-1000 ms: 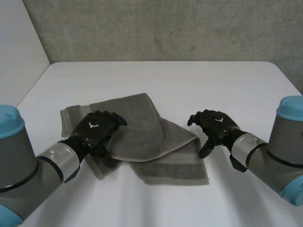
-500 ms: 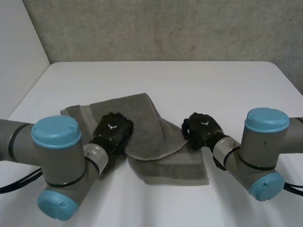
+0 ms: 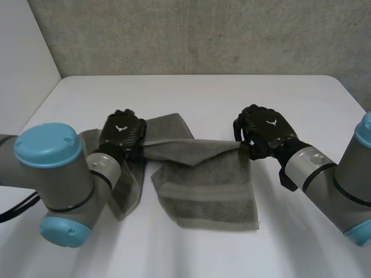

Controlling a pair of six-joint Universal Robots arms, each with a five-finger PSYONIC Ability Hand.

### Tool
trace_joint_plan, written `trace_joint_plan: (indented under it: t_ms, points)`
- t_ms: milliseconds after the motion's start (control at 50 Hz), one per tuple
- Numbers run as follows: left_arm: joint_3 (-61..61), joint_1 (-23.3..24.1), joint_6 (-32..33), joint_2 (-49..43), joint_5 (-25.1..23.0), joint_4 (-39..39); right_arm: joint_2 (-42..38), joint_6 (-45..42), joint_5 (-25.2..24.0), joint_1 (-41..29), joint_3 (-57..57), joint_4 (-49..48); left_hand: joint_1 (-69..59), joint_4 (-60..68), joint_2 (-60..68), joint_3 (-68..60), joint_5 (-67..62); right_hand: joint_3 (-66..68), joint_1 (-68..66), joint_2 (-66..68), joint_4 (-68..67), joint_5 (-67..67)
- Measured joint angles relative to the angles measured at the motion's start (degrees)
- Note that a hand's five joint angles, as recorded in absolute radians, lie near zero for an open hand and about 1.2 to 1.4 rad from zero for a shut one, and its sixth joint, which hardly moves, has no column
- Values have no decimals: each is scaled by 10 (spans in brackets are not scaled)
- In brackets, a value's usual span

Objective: Fold the towel.

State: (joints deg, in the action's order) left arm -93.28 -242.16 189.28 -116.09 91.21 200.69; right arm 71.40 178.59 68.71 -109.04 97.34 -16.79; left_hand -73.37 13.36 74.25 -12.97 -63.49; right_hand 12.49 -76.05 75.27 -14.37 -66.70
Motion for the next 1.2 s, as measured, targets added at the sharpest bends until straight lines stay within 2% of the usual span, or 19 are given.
trace_joint_plan:
  t_ms: [120, 200, 240, 440, 700, 940, 1120, 1160, 1200]
  points:
    - [-14, -34, 1, 38, -4, -4, -22, 3, 0, 1, -1, 4, -8, 0, 21, 0, -24, 0, 292, -286, 0, 294]
    - [-25, -49, 2, 67, -6, -7, -68, 16, 4, -10, -15, 4, -8, 0, 21, 0, -25, 0, 471, -461, 0, 494]
    - [-31, -54, 2, 78, -7, -8, -89, 26, 6, -18, -24, 4, -8, 0, 21, 0, -25, 0, 490, -477, 0, 514]
    - [-68, -70, 3, 113, -8, -13, -153, 96, 17, -44, -63, 10, -8, 0, 21, 0, -25, 0, 496, -478, 0, 524]
    - [-77, -88, 2, 131, -8, -14, -159, 163, 33, -43, -65, 43, -8, 0, 21, 0, -25, 0, 501, -485, 0, 526]
    - [-59, -93, 3, 126, -8, -14, -87, 160, 31, -29, -2, 94, -8, 0, 23, 0, -25, 0, 518, -502, 0, 542]
    - [-47, -91, 1, 124, -7, -14, -96, 134, 40, -34, 17, 82, -8, 0, 23, 0, -25, 0, 516, -501, 0, 535]
    - [-47, -89, 1, 124, -7, -15, -108, 126, 47, -38, 12, 73, -8, 0, 23, 0, -25, 0, 494, -481, 0, 498]
    - [-48, -88, 0, 124, -7, -15, -118, 122, 53, -41, 6, 65, -8, 0, 23, 0, -25, 0, 420, -406, 0, 416]
